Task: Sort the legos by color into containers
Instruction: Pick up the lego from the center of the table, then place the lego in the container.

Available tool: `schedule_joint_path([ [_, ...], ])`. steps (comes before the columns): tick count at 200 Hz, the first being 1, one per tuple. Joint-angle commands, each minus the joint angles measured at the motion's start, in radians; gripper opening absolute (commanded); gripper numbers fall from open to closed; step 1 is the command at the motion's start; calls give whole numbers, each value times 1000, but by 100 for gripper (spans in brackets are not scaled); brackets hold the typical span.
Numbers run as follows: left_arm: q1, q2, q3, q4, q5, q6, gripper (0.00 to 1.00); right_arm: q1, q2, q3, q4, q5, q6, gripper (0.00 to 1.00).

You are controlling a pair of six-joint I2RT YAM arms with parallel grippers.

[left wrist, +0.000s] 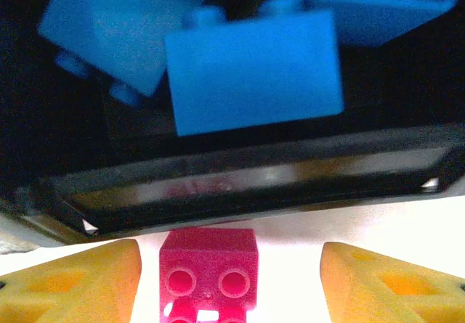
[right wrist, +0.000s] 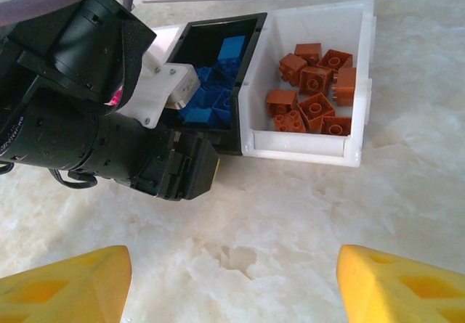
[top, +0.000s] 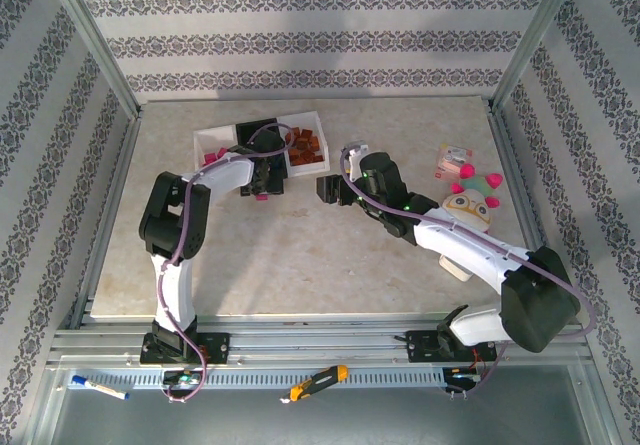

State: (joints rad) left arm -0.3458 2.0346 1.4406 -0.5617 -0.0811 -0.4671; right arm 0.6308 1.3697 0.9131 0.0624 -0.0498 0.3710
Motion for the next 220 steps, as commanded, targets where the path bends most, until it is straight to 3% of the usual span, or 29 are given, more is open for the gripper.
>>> schedule_joint_path([
  [1, -5, 18, 19, -61, 4, -57, 62, 1, -23, -15, -6, 26, 17, 74],
  [39, -4, 11, 16, -87, -11, -61, 38, 1, -15, -17, 0, 30, 28, 74],
  [57, -5, -10, 9, -89, -30, -68, 33, 1, -14, -7, -1, 17, 24, 74],
  [108, -4, -157, -47, -84, -44, -79, 33, 11, -23, 36, -24, -8, -23, 75],
  [162, 6, -341, -44, -142, -102, -47, 33, 78, 66, 170, -50, -88, -117, 75],
  [220, 136, -397, 6, -126, -109, 2, 33, 144, 207, 338, -43, -150, -165, 75],
])
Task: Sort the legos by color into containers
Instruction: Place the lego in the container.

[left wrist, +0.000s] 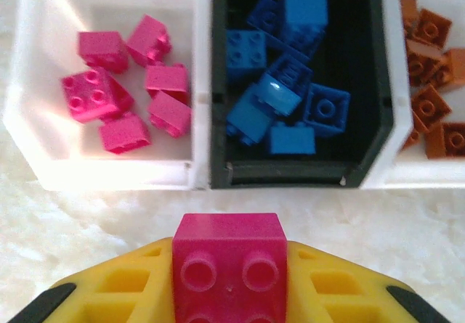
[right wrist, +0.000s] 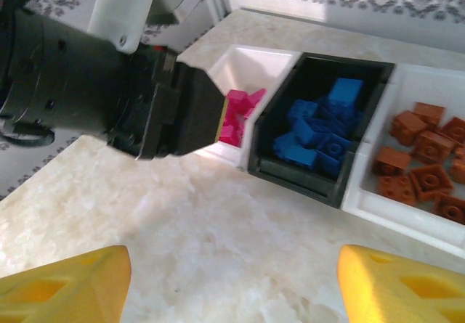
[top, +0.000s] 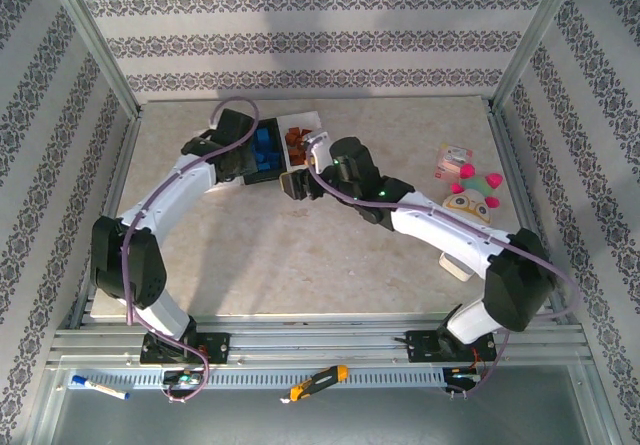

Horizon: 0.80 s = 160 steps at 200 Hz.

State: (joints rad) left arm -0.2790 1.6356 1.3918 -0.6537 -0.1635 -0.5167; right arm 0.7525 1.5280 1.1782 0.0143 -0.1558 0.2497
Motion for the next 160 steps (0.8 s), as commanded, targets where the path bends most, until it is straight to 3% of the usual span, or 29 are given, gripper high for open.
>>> schedule_joint_path([
  [1, 73, 5, 58, -34, -27, 53, 33, 23, 51, 75, 4, -45, -45, 75],
  [63, 219, 252, 254, 45, 6, 128, 32, 49, 138, 172, 25, -72, -53, 75],
  [126, 263, 460, 445, 53, 37, 158, 34, 40, 127, 161, 23, -45, -55, 75],
  [144, 267, 466, 469, 44, 36, 160, 46, 33, 123, 160, 21, -35, -54, 75],
  [160, 267, 449, 466, 49, 42, 182, 70, 23, 120, 154, 24, -12, -41, 75],
])
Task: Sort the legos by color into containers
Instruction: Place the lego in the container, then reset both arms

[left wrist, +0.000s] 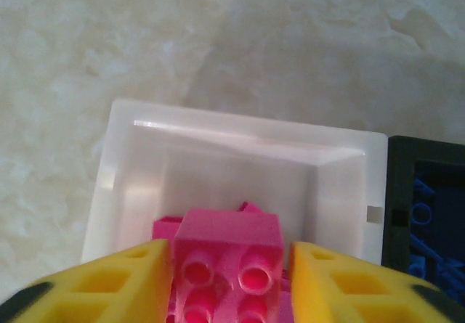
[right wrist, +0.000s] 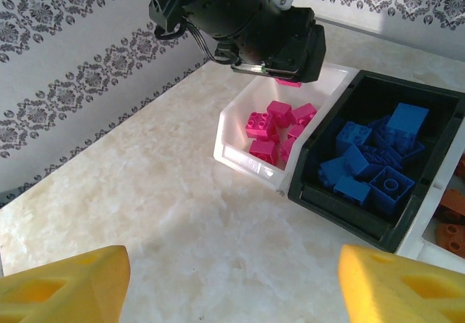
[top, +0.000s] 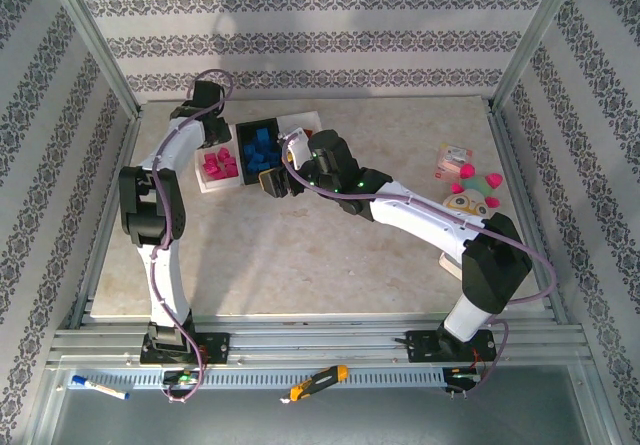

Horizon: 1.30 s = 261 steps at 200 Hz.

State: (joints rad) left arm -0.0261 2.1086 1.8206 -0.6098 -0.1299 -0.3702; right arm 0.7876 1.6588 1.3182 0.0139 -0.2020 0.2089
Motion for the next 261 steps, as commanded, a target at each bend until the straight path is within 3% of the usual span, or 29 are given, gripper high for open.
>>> schedule_joint_path([
  [1, 14, -26, 36, 6, 8, 36, 72, -13, -11, 13, 24, 35, 0, 75],
  [19, 14, -79, -7, 24, 19, 52, 89, -33, -23, 3, 27, 62, 3, 76],
  [48, 8, -243, -179, 112, 27, 86, 100, -91, -74, -51, 42, 112, 0, 79],
  [117, 6, -748, -759, 373, -2, 83, 99, -338, -303, -346, 96, 257, -23, 93],
  [131, 6, -848, -906, 471, 25, 131, 99, -397, -357, -430, 134, 292, -53, 98],
  [174, 6, -1071, -1269, 738, 74, 325, 99, -600, -490, -677, 197, 311, -146, 98],
  [220, 9, -1090, -1516, 1022, 66, 335, 99, -705, -423, -927, 529, 357, -208, 98],
  [261, 39, -886, -1523, 1273, 152, 358, 99, -728, -276, -953, 822, 336, -203, 98],
])
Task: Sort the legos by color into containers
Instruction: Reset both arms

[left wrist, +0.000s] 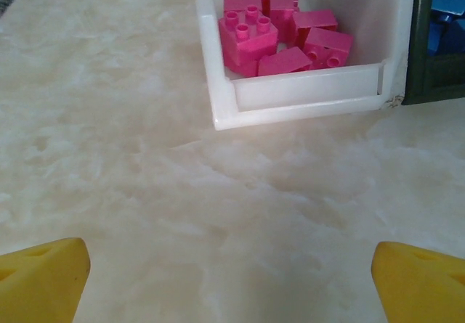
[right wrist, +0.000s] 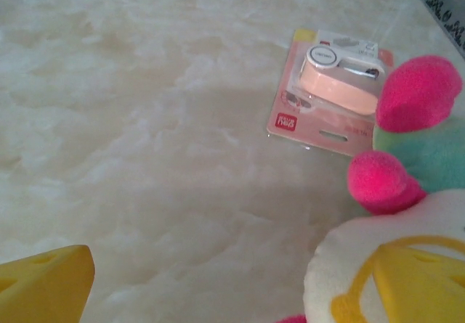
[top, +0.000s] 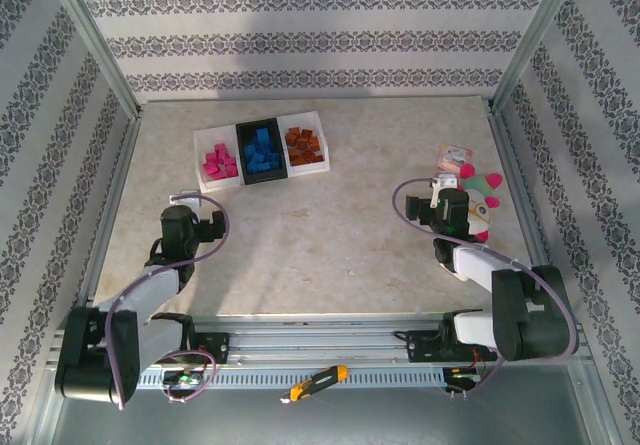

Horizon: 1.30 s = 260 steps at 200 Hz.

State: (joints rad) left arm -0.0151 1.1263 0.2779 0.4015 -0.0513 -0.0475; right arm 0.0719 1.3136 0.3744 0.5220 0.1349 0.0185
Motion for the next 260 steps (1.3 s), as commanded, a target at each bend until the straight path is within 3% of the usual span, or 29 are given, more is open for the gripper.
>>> schedule_joint_path([
  [1, 28, 102, 21, 268, 77, 34, 99, -12, 74, -10, 320, -2, -13, 98],
  [47, 41, 367, 125, 432, 90, 26, 99, -9, 223, -54, 523, -15, -19, 98],
  [68, 40, 472, 107, 568, 116, 37, 99, -9, 204, -38, 458, -16, -19, 98],
  [109, 40, 465, 107, 551, 114, 35, 99, -51, 214, 1, 421, -70, 19, 98],
  [260, 40, 465, 112, 540, 173, 54, 99, -50, 213, 1, 421, -69, 18, 98],
])
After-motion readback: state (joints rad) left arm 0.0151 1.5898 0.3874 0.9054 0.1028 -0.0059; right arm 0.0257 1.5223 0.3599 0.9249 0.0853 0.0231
